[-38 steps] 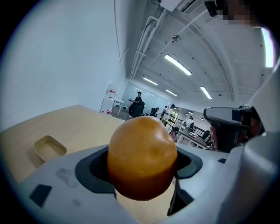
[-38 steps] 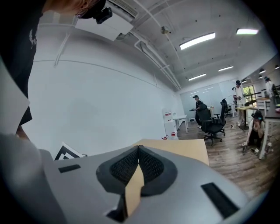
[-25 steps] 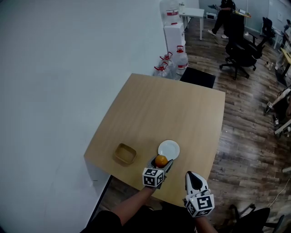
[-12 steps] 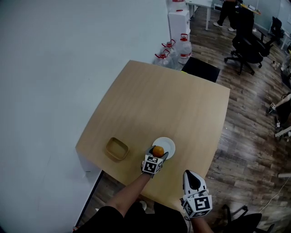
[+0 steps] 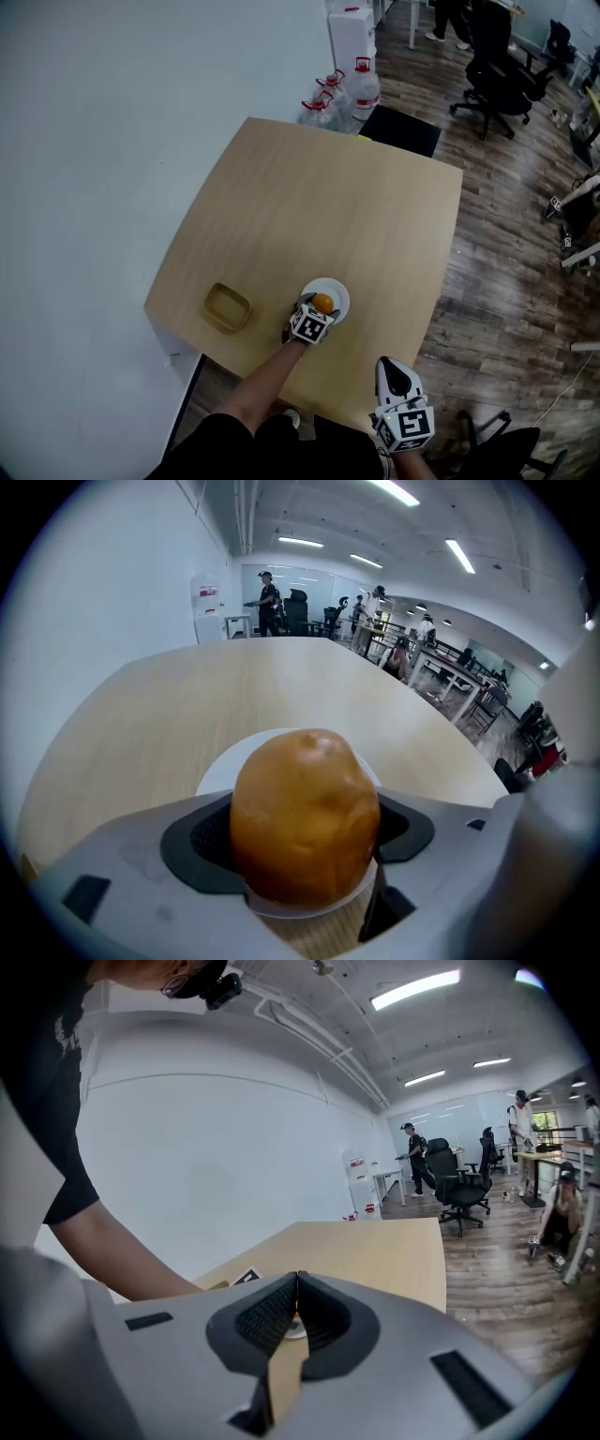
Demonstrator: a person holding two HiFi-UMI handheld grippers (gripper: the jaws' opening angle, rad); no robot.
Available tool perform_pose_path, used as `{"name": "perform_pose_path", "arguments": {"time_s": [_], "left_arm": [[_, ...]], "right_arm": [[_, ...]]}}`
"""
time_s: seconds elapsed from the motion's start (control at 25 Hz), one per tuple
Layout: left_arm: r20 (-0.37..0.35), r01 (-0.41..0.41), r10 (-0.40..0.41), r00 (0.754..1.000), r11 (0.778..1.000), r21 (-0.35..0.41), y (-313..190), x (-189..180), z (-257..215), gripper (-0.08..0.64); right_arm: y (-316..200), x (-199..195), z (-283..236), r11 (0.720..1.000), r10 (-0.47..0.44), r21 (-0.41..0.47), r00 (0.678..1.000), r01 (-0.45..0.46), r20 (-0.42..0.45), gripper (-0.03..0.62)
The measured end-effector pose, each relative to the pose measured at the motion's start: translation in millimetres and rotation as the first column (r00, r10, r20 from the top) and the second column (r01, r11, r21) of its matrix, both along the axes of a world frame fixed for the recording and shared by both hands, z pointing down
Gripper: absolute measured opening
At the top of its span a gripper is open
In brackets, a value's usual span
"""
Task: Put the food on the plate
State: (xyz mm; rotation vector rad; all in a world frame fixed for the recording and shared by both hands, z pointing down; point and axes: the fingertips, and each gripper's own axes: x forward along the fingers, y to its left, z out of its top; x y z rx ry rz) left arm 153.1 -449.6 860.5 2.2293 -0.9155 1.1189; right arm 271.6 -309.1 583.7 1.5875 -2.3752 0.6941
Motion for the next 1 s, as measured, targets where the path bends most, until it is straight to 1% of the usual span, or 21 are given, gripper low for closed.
{"name": "perform_pose_path", "arguments": {"time_s": [0.28,0.48,0.64,0.84,0.92,1.0], "left_arm": [[-0.004,0.015,-0.015,1.000,0.999,-0.038,-7.5,2.4,2.3,0.334],[-0.014,0.003,-0.003,1.000,1.000,-0.001,-12.9,3.3,-7.3,0.347],[-0.020,0.013,-0.013,1.000,1.000,0.012,-14.5,2.9,-16.2,0.353],[-0.034,0.022,-0.021,0.999,0.999,0.025,-15.4,3.9,-22.8,0.353],[-0.042,0.027,-0.026,0.999,0.999,0.040,-17.0,2.1,-22.2,0.353],[-0.050,0.026,-0.024,0.998,0.999,0.039,-15.8,-0.2,-28.6,0.354]], "right_arm": [[6.7,4.7,3.5,1.000,-0.001,-0.003,1.000,0.001,-0.001,0.060],[8.0,10.2,-3.3,1.000,0.001,0.002,1.000,-0.001,0.006,0.060],[6.8,22.4,-21.1,0.998,0.042,0.040,0.999,-0.042,0.006,0.060],[2.2,43.7,-25.3,0.991,0.122,0.045,0.992,-0.122,0.009,0.060],[3.0,47.2,-27.9,0.989,0.137,0.049,0.991,-0.137,0.004,0.060],[4.6,44.7,-31.6,0.989,0.138,0.057,0.990,-0.137,-0.003,0.060]]}}
